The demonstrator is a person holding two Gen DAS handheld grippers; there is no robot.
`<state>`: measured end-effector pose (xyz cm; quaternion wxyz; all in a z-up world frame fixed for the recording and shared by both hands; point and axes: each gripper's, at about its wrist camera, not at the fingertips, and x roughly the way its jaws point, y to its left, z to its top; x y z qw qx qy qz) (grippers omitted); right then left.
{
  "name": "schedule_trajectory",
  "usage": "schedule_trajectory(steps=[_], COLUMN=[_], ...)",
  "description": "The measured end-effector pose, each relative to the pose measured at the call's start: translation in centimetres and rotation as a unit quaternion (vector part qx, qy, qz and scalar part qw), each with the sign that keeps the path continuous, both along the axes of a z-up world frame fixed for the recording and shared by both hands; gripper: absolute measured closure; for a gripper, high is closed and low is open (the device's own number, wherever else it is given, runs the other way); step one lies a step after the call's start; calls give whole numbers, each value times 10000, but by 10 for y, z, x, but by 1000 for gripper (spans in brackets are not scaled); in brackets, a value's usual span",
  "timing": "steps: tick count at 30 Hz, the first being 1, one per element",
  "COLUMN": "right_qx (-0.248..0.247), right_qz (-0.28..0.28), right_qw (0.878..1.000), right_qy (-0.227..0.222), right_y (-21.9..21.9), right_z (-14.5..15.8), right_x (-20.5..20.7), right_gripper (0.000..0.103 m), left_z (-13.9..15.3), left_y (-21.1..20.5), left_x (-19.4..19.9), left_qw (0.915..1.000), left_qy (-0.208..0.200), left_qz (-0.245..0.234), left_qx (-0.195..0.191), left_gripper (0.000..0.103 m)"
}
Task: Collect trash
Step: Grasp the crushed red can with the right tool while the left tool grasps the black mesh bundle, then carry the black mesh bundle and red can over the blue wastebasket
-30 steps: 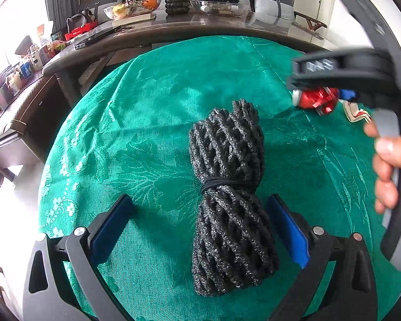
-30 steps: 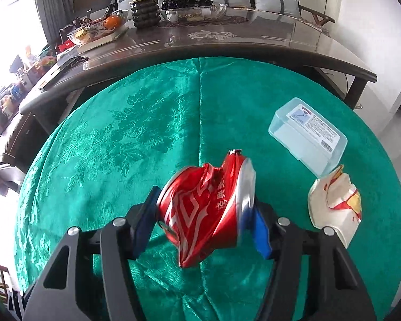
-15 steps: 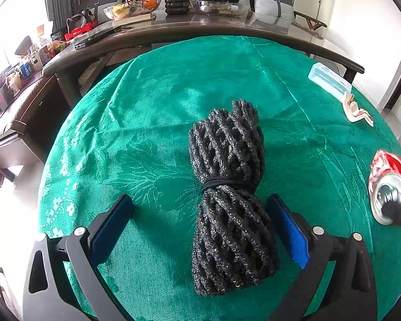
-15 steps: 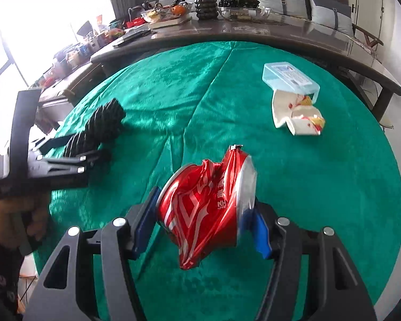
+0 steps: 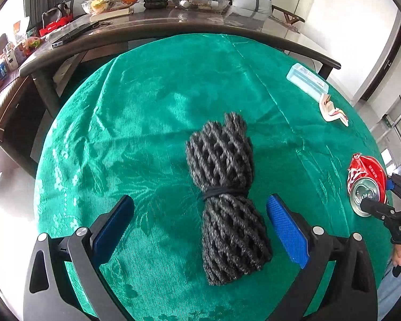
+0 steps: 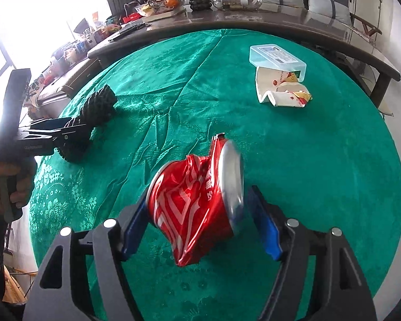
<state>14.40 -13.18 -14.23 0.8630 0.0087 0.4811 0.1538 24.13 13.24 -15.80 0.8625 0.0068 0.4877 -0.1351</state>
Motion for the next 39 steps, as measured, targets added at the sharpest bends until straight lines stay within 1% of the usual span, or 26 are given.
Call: schedule_trajectory(steps=[3, 5, 7, 8, 9, 11, 12, 15, 17, 19, 23, 29, 33, 39], right_qx=[-84, -250, -436, -515, -573, -602, -630, -490, -395, -329, -330, -312, -264, -104], right_qz=[-66, -75, -81, -100, -120, -159, -177, -121, -101, -95, -90, -245, -358, -483], right_qw=[9999, 9996, 9990, 9986, 9983, 9980, 9978, 9986, 9989, 9991, 9989, 9985, 9982, 9978], right_qy=[-51, -87, -87, -73, -74, -73, -102, -176, -231, -260, -322, -384, -409, -443], right_y=[2, 5, 9, 10, 10, 9, 9, 5, 2, -3, -9, -31, -46, -62], right_z=[5, 7, 7, 7, 7, 10, 12, 21, 28, 33, 38, 43, 46, 49], right_x=[1, 0, -1, -1, -1, -3, -4, -11, -16, -20, -26, -37, -41, -46], right_gripper=[26, 25, 25, 25, 33, 44, 44, 44, 44, 44, 44, 44, 44, 44], left_z=[4, 3, 0, -2, -3, -3, -2, 3, 11, 19, 37, 55, 64, 74], left_y=[-7, -12, -17, -19, -19, -17, -16, -15, -18, -24, -46, -83, -102, -118], left_x=[4, 6, 8, 9, 10, 9, 9, 3, -4, -11, -30, -52, -59, -65], left_qw=[9999, 9997, 9993, 9989, 9988, 9992, 9994, 9994, 9998, 9997, 9989, 9969, 9955, 9937], left_qy=[-2, 26, 72, 103, 127, 164, 181, 79, -7, -126, -359, -608, -729, -853], left_qz=[-58, -85, -104, -88, -67, -63, -67, -40, -87, -133, -281, -484, -576, -682], left_qx=[139, 218, 356, 439, 473, 362, 301, 320, 200, 187, 119, 114, 194, 260], left_gripper=[11, 15, 26, 30, 36, 53, 68, 69, 70, 70, 70, 70, 70, 70])
